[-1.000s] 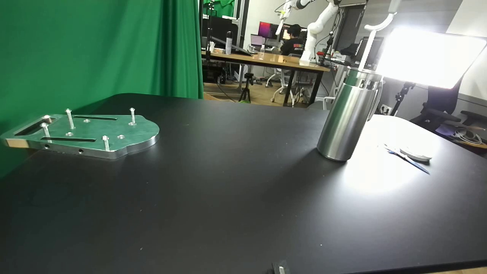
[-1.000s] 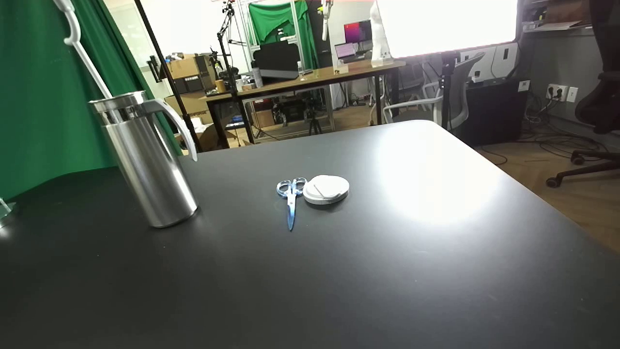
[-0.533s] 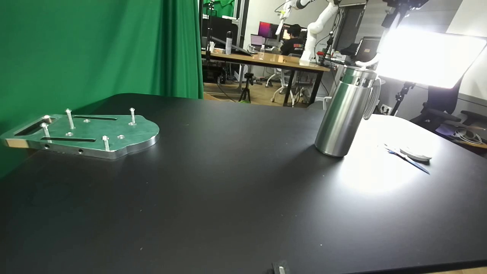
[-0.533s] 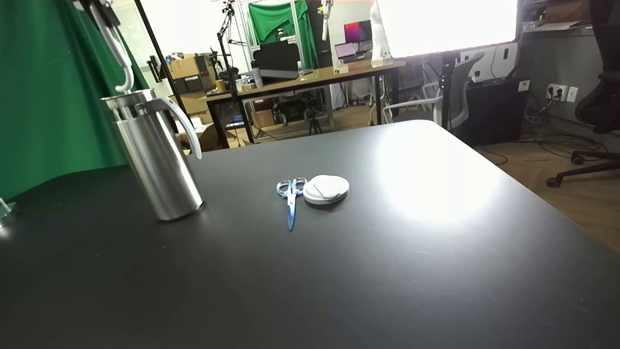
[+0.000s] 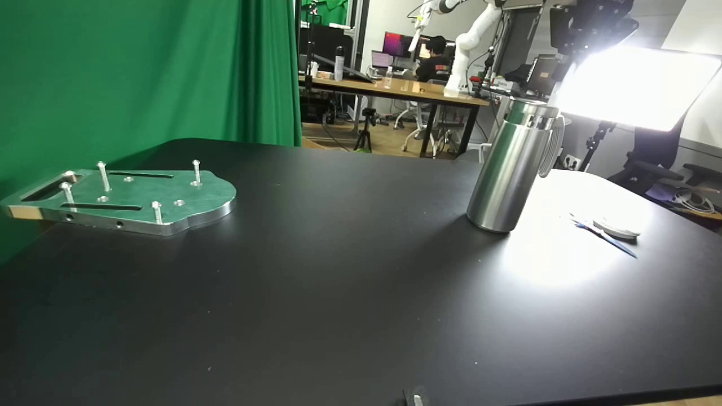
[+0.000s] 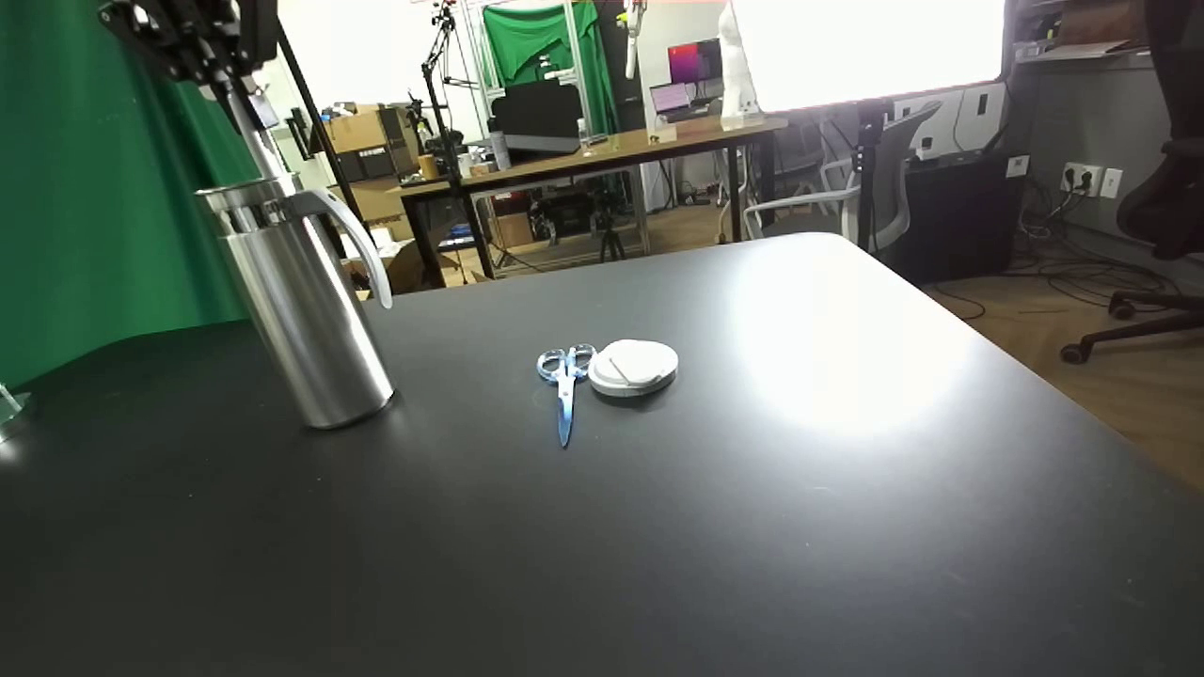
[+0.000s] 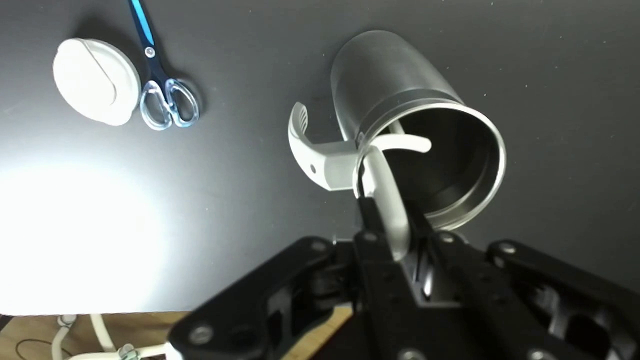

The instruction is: Use the brush to scrub inside the jar

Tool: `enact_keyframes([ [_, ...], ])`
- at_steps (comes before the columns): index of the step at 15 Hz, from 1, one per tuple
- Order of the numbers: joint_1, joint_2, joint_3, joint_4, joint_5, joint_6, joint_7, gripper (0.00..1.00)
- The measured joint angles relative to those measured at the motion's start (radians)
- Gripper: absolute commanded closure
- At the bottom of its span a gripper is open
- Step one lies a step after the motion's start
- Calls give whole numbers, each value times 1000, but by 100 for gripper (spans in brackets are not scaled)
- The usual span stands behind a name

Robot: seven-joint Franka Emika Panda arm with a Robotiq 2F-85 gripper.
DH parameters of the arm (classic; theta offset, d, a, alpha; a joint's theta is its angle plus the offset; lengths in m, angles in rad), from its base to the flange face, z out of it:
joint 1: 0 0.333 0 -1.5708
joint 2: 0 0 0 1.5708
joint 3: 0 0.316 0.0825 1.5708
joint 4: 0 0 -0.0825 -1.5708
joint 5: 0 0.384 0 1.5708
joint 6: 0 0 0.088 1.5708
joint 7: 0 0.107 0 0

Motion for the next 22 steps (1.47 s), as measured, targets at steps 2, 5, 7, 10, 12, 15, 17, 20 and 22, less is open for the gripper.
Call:
enact_keyframes([
  [2, 0, -4, 0, 7, 0, -12, 0, 96],
  [5, 0, -36, 8, 37, -7, -63, 0, 96],
  [7, 1, -78, 21, 62, -21, -116, 1, 96],
  [10, 5, -149, 41, 96, -29, -189, 1, 96],
  [12, 8, -179, 50, 109, -32, -219, 1, 96],
  [15, 9, -192, 56, 111, -37, -227, 1, 96],
  [17, 9, -177, 54, 104, -37, -218, 1, 96],
  [20, 4, -117, 44, 79, -36, -180, 1, 96],
  [22, -3, -62, 39, 60, -36, -149, 1, 96],
])
